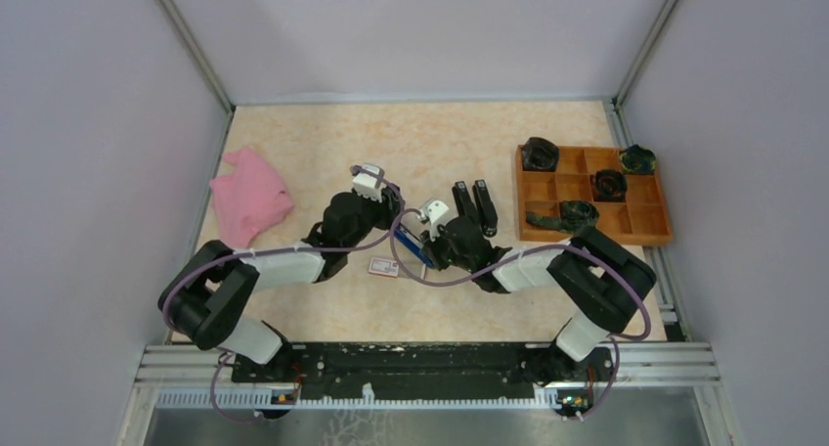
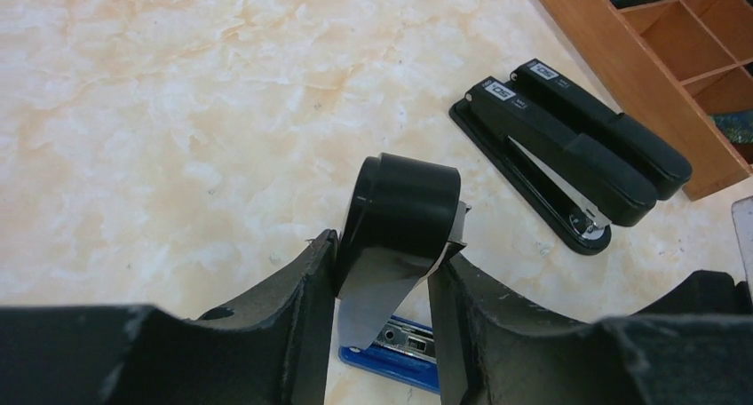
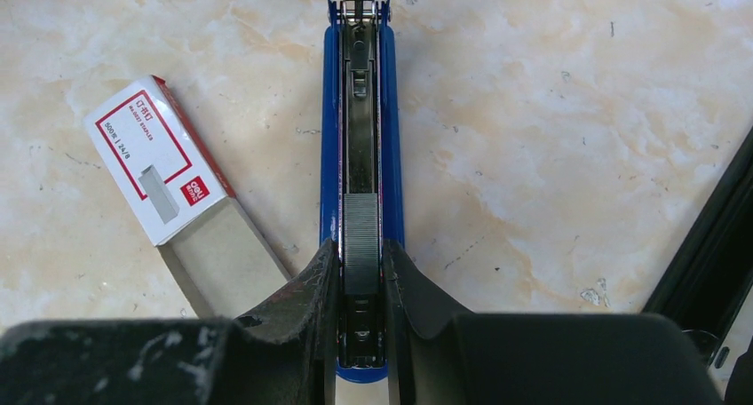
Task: Load the staples into the stapler
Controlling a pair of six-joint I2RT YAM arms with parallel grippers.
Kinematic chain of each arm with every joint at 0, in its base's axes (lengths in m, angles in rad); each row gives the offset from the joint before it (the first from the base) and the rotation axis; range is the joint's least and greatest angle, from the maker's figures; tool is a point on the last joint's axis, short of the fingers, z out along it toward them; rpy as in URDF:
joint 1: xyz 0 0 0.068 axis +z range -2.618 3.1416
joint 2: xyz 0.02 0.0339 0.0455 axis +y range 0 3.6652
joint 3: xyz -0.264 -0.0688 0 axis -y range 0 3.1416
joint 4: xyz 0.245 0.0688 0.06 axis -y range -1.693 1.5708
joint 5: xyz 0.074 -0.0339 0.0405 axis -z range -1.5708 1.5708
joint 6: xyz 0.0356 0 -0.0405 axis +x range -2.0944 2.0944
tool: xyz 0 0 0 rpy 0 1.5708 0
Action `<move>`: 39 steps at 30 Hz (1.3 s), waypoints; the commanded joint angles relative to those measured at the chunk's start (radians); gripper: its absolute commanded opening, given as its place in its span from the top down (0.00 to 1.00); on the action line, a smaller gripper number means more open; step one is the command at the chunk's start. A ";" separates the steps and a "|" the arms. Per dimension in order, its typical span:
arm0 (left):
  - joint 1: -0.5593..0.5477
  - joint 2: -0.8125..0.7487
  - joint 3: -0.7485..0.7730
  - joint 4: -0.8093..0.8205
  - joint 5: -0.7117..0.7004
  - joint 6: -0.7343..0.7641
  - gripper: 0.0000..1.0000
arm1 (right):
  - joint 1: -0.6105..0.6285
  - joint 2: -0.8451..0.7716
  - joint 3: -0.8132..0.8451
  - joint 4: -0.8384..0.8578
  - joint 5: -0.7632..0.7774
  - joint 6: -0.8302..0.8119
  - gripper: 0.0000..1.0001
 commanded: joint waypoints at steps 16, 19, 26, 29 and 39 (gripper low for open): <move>-0.146 -0.060 -0.090 0.030 -0.186 0.089 0.49 | 0.027 0.110 0.040 0.245 0.000 -0.107 1.00; -0.150 -0.066 -0.094 0.027 -0.213 0.106 0.46 | 0.027 0.131 0.063 0.249 -0.018 -0.119 1.00; -0.168 -0.061 -0.085 0.000 -0.218 0.131 0.44 | 0.027 0.170 0.088 0.289 -0.039 -0.122 1.00; -0.180 -0.049 -0.081 -0.006 -0.227 0.133 0.42 | 0.027 0.184 0.095 0.299 -0.041 -0.121 1.00; -0.218 -0.017 -0.083 -0.012 -0.232 0.101 0.32 | 0.028 0.218 0.101 0.355 -0.046 -0.105 1.00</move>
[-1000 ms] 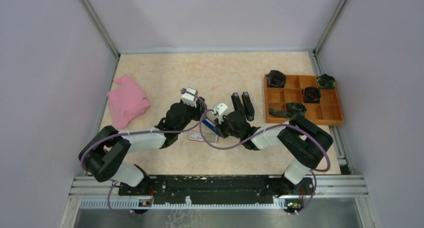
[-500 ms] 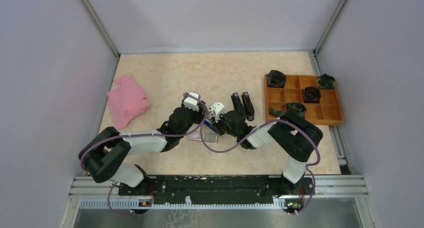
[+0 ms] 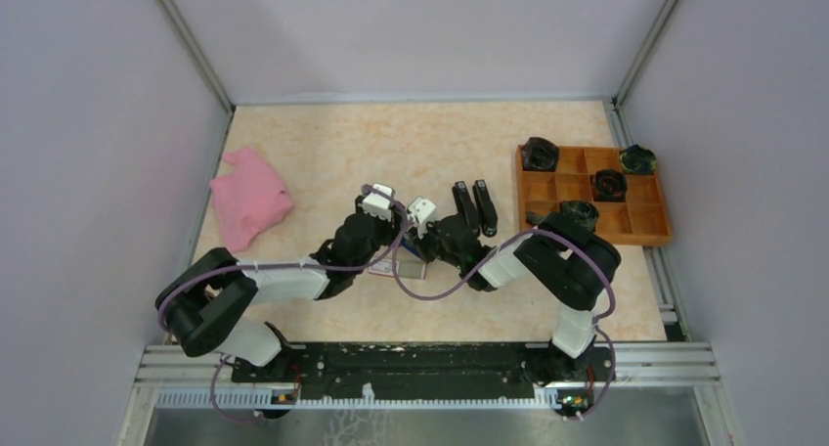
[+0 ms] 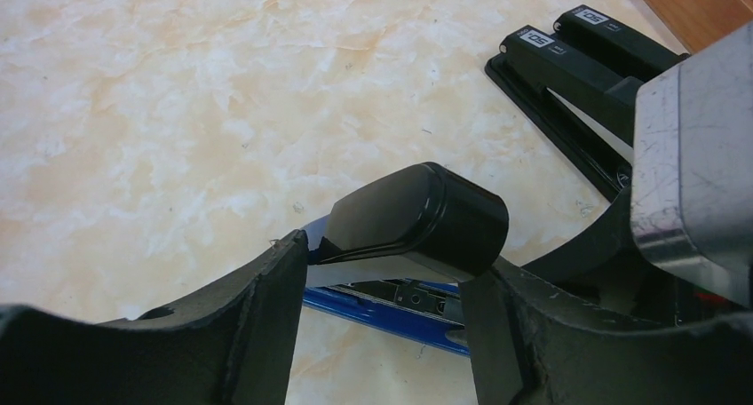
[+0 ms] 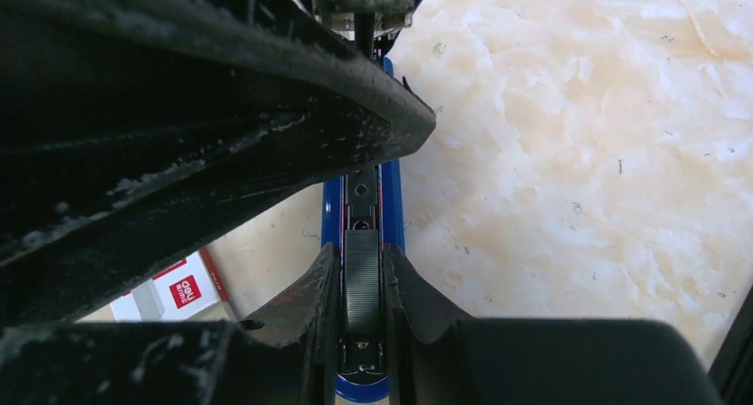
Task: Load the staples into the stapler
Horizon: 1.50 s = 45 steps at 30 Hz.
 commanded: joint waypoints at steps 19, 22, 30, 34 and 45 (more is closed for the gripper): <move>-0.052 -0.127 -0.118 0.015 0.111 -0.239 0.09 | 0.018 0.034 -0.011 0.163 0.025 0.048 1.00; -0.051 -0.158 -0.142 0.019 0.125 -0.275 0.07 | 0.019 0.037 -0.017 0.169 0.032 0.052 1.00; -0.050 -0.282 -0.201 -0.058 0.053 -0.406 0.01 | 0.019 0.014 -0.029 0.132 0.048 0.051 0.91; -0.043 -0.374 -0.202 -0.185 0.002 -0.467 0.00 | 0.018 -0.028 -0.031 0.067 0.049 0.057 0.79; -0.002 -0.559 -0.168 -0.617 -0.073 -0.693 0.00 | 0.018 -0.247 -0.057 -0.190 0.043 0.063 0.47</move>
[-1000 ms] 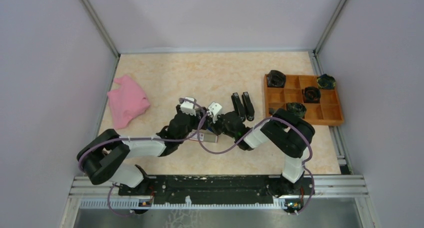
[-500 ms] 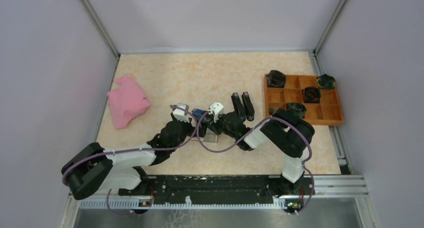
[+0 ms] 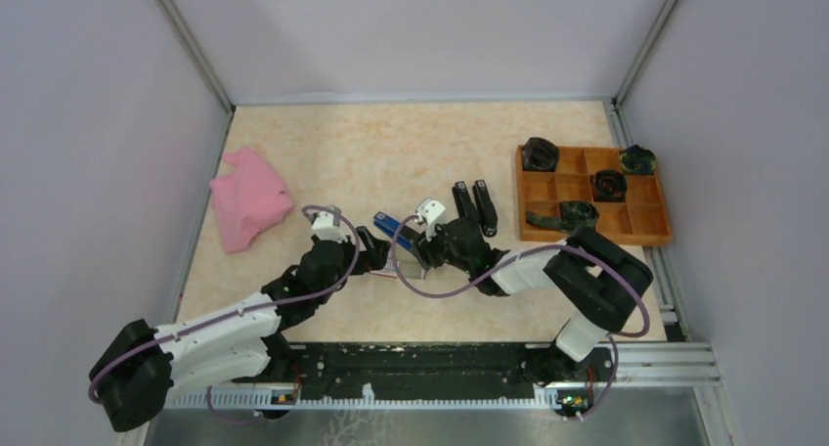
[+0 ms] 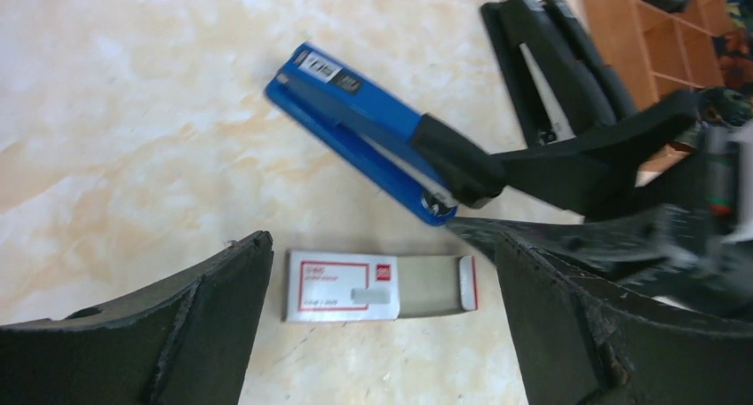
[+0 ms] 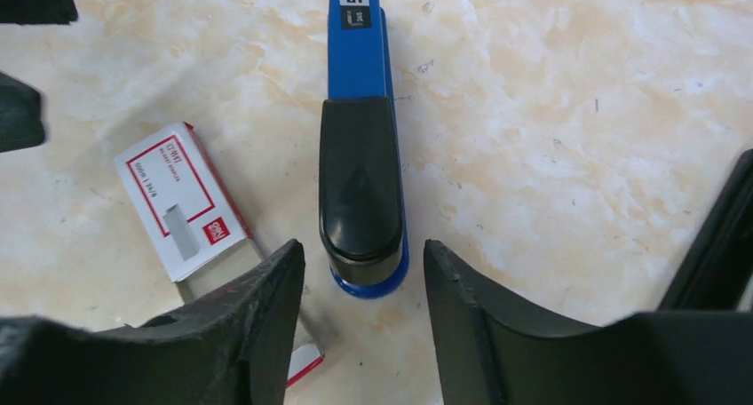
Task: Load the staples into the stapler
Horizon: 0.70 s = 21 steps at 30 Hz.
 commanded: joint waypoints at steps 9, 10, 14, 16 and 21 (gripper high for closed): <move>0.259 -0.114 -0.024 -0.344 0.196 -0.218 0.00 | 0.005 -0.160 0.209 -0.418 -0.014 -0.046 0.41; 0.285 -0.120 -0.032 -0.343 0.224 -0.218 0.00 | 0.005 -0.149 0.233 -0.438 -0.011 -0.046 0.41; 0.317 -0.148 -0.043 -0.352 0.253 -0.210 0.00 | 0.005 -0.078 0.325 -0.519 -0.014 -0.053 0.41; 0.326 -0.157 -0.042 -0.360 0.256 -0.206 0.01 | 0.005 -0.045 0.363 -0.542 -0.020 -0.057 0.41; 0.339 -0.162 -0.033 -0.380 0.271 -0.199 0.00 | 0.006 0.011 0.423 -0.573 -0.038 -0.057 0.45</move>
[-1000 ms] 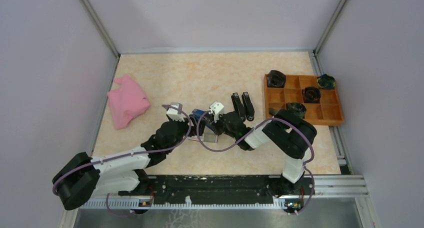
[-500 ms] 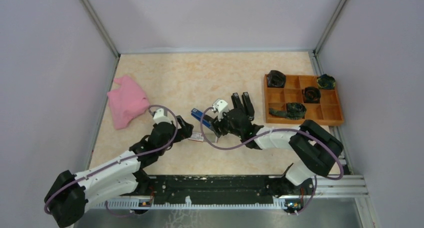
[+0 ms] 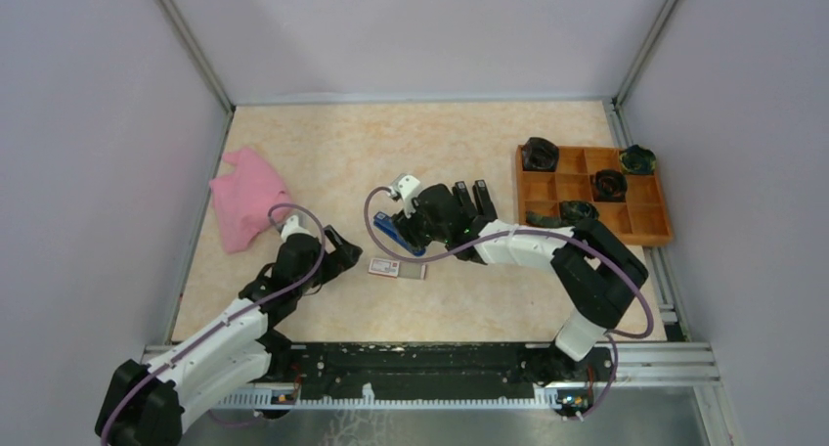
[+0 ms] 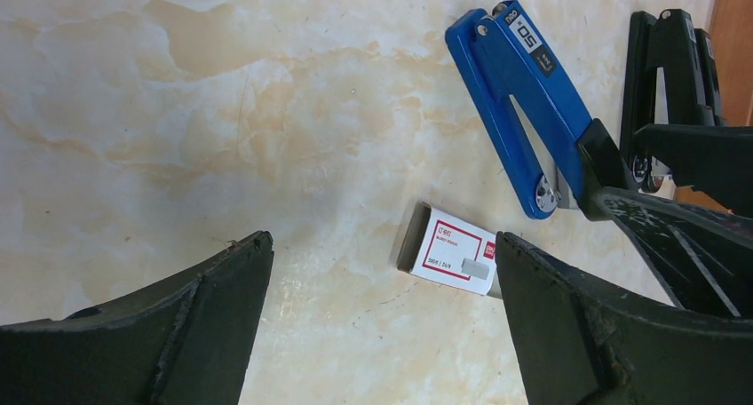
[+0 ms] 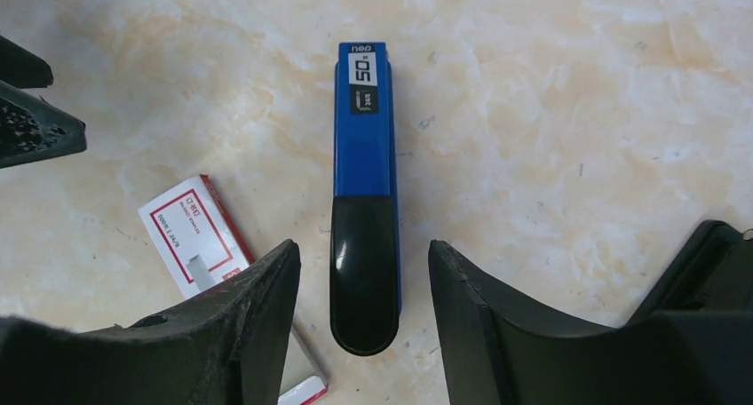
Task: Load the staples into the stapler
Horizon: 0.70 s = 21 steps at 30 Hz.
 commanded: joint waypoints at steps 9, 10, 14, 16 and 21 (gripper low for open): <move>0.024 0.002 0.006 -0.011 0.077 -0.010 0.01 | 0.005 0.115 0.075 -0.058 0.000 0.008 0.76; 0.023 0.003 0.008 -0.013 0.078 -0.010 0.01 | 0.005 0.125 0.070 -0.063 0.013 0.010 0.78; 0.026 0.000 0.011 -0.013 0.084 -0.010 0.00 | 0.005 0.149 0.047 -0.084 0.052 0.020 0.87; 0.027 -0.001 0.011 -0.013 0.084 -0.010 0.00 | 0.006 0.160 0.035 -0.098 0.071 0.032 0.91; 0.027 -0.002 0.010 -0.009 0.084 -0.016 0.00 | 0.005 0.184 0.004 -0.122 0.108 0.059 0.95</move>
